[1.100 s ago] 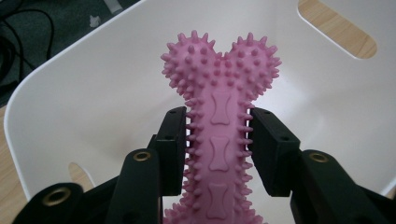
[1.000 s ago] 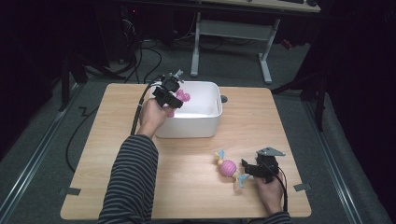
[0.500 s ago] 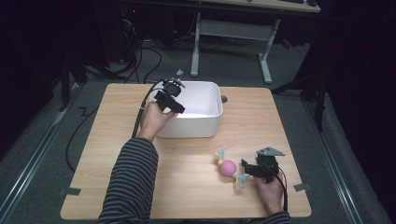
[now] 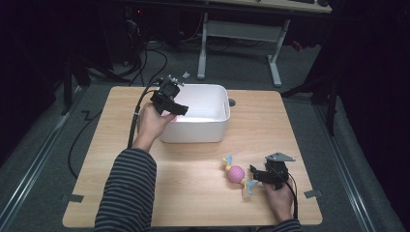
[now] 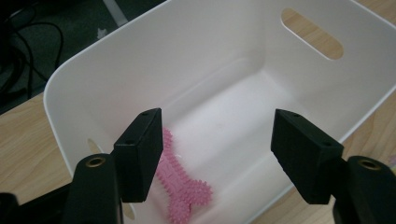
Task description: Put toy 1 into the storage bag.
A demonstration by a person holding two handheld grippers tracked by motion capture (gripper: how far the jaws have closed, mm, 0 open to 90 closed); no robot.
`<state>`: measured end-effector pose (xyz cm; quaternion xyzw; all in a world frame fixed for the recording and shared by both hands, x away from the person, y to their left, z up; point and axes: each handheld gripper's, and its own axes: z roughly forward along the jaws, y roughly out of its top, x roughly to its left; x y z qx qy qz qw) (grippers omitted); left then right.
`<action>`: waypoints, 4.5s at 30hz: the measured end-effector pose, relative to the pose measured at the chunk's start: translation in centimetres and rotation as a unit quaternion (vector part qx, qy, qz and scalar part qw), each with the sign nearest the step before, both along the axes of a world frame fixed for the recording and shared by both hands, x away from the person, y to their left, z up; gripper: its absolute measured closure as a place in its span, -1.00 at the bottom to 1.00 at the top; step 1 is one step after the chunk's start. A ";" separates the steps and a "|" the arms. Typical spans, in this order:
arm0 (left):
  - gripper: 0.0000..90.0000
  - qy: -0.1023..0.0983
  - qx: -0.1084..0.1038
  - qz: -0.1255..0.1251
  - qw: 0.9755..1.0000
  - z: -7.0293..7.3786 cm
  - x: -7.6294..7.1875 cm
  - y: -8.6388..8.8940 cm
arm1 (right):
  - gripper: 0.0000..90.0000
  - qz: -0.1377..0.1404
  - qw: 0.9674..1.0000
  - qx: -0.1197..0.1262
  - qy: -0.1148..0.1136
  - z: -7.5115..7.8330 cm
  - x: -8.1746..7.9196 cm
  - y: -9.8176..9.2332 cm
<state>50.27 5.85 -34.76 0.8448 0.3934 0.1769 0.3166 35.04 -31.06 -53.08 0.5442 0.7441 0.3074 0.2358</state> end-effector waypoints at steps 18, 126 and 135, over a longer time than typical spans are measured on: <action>-0.24 -0.024 -0.043 0.005 0.999 1.5 -3.1 3.3 | -0.49 0.000 1.000 0.000 0.000 0.0 0.0 0.0; -0.30 0.010 -0.108 0.082 0.991 -16.8 -13.4 9.7 | -0.49 -0.001 1.000 -0.001 -0.001 0.0 0.0 0.1; -0.30 -0.002 -0.080 0.102 0.992 -18.2 -13.0 9.7 | -0.49 -0.002 1.000 -0.001 0.000 0.0 -0.1 0.1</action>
